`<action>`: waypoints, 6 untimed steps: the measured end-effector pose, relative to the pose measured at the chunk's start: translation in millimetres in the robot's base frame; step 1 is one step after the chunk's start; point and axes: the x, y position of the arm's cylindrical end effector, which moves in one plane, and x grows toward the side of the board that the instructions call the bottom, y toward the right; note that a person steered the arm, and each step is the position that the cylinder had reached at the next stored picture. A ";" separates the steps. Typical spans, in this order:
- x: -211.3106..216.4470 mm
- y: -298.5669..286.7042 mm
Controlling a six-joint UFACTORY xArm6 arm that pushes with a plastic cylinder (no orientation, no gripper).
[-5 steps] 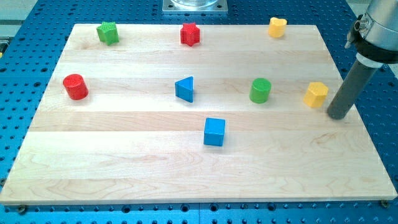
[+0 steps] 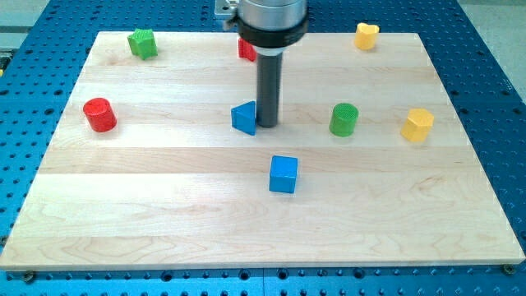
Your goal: Place the blue triangle left to the blue cube
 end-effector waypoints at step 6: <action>72.9 -76.2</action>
